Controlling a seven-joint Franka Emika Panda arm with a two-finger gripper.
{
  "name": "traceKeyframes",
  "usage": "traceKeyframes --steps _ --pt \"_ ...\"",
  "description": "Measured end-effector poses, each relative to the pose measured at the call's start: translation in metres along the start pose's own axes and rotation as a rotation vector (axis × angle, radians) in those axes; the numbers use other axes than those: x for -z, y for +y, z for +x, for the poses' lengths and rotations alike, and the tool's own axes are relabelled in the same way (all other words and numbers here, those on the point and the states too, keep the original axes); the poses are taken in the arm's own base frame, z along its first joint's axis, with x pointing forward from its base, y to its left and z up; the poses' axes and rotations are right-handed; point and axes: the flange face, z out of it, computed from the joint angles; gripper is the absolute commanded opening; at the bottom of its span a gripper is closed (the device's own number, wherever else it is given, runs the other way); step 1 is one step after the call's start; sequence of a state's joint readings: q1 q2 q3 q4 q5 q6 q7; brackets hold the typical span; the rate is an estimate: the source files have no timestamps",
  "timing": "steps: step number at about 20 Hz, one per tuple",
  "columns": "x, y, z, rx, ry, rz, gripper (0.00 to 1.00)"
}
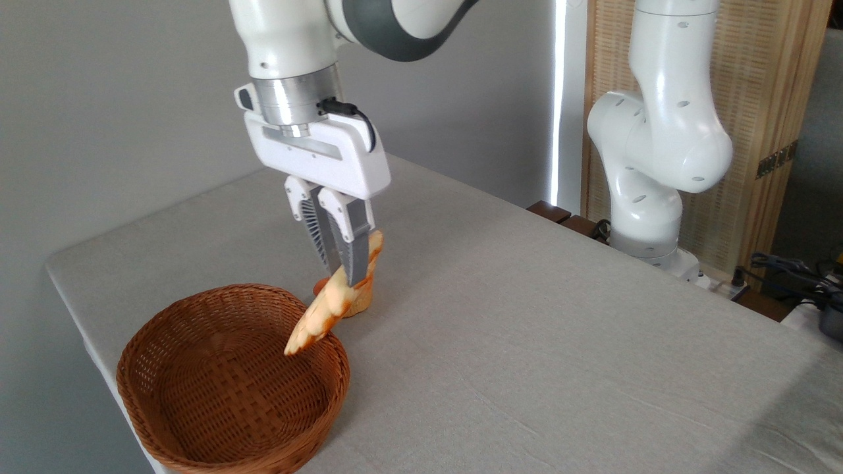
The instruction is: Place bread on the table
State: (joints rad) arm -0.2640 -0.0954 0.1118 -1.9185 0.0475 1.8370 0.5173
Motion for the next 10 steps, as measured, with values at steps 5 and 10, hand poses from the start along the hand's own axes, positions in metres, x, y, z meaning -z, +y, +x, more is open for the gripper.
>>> traceKeyframes --steps 5,10 --pt "0.0 0.023 -0.04 -0.036 0.004 -0.028 0.37" --pt "-0.019 0.037 -0.051 -0.056 -0.029 -0.052 1.0"
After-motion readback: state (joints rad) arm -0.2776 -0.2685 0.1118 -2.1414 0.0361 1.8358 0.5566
